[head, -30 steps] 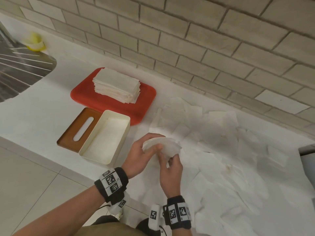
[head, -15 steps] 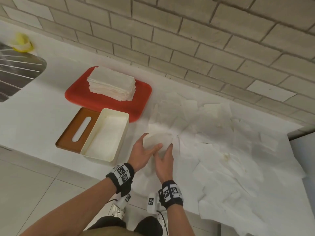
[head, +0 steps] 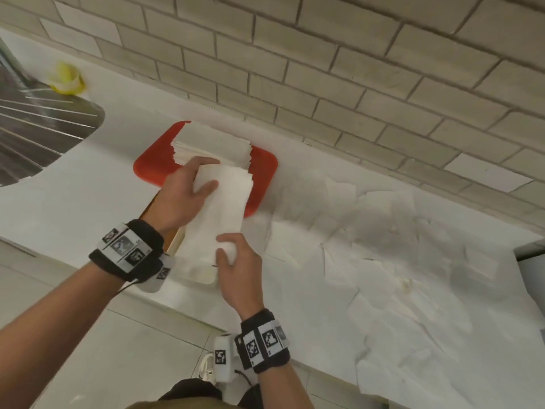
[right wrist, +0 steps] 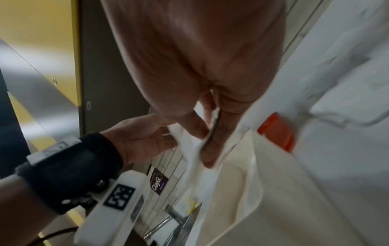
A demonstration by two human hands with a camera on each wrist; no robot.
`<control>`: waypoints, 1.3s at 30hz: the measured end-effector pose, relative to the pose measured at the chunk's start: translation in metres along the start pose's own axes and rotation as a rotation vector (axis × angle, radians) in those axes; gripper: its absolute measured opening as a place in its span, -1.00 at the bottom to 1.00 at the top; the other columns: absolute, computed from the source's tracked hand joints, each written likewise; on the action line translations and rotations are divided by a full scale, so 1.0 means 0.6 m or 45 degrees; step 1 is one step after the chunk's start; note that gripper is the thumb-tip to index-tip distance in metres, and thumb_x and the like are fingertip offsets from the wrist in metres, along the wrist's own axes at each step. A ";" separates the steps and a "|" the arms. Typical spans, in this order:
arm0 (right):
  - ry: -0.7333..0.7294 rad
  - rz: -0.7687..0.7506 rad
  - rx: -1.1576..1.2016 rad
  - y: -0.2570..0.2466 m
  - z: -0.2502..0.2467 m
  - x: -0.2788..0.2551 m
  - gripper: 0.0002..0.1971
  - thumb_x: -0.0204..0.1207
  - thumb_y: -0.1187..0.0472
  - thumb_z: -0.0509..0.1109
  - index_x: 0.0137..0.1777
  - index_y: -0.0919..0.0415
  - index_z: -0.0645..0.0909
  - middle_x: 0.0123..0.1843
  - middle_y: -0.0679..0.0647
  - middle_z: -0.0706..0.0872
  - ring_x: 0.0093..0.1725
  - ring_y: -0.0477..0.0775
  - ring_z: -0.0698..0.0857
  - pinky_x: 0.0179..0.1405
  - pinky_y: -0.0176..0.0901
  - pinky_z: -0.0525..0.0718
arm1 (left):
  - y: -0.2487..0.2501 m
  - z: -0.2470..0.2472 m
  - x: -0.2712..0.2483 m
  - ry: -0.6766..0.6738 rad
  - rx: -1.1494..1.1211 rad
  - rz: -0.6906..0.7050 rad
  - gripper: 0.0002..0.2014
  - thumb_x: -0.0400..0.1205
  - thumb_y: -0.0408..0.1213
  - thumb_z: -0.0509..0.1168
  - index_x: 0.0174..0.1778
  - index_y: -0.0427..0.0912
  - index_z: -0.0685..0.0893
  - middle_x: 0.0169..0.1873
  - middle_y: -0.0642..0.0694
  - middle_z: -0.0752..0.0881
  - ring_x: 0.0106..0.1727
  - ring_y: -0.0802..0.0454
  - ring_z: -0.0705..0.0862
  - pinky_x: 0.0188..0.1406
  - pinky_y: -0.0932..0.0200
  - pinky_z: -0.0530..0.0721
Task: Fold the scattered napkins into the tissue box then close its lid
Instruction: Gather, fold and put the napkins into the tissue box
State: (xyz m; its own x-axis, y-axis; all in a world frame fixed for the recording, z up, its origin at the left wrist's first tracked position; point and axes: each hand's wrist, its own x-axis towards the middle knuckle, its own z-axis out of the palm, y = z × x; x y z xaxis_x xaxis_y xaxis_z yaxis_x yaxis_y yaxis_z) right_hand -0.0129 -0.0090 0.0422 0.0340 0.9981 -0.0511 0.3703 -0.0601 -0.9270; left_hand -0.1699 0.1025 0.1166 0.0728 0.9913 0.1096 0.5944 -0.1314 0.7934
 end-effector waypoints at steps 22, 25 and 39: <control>-0.248 0.210 -1.065 0.179 -0.179 0.214 -0.17 0.53 0.35 0.41 0.77 -0.21 0.35 0.83 0.06 0.32 0.82 0.37 0.24 0.74 0.41 0.33 | -0.086 0.091 0.014 -0.907 1.228 0.220 0.14 0.47 0.15 0.69 0.83 0.03 0.11 0.71 -0.08 0.39 0.58 -0.17 0.58 0.34 -0.15 0.77; -0.386 0.133 -1.216 0.205 -0.210 0.249 -0.43 0.62 0.01 0.53 0.63 -0.13 0.54 0.59 0.05 0.63 0.64 0.31 0.48 0.60 0.30 0.44 | -0.041 0.089 0.004 -0.626 1.101 0.346 -0.22 0.69 0.11 0.50 0.76 0.08 0.27 0.64 0.01 0.52 0.52 -0.10 0.63 0.09 0.02 0.74; 0.125 -0.212 0.020 0.061 -0.302 0.158 -0.91 0.78 0.08 0.52 0.16 -0.02 0.65 0.19 -0.12 0.83 0.26 -0.02 0.83 0.32 -0.02 0.76 | 0.041 0.212 -0.014 -0.310 -0.198 0.104 -0.45 0.68 0.11 0.54 0.53 0.02 0.58 0.36 0.11 0.71 0.30 0.17 0.73 0.26 0.04 0.82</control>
State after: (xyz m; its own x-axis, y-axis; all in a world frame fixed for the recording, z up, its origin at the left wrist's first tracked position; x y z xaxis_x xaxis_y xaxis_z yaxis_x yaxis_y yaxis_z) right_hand 0.1721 0.0810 0.0711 0.0642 0.9882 0.1392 0.3641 0.1067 -0.9252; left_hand -0.0542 0.0917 0.0591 0.3166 0.9475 0.0448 0.4500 -0.1916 0.8722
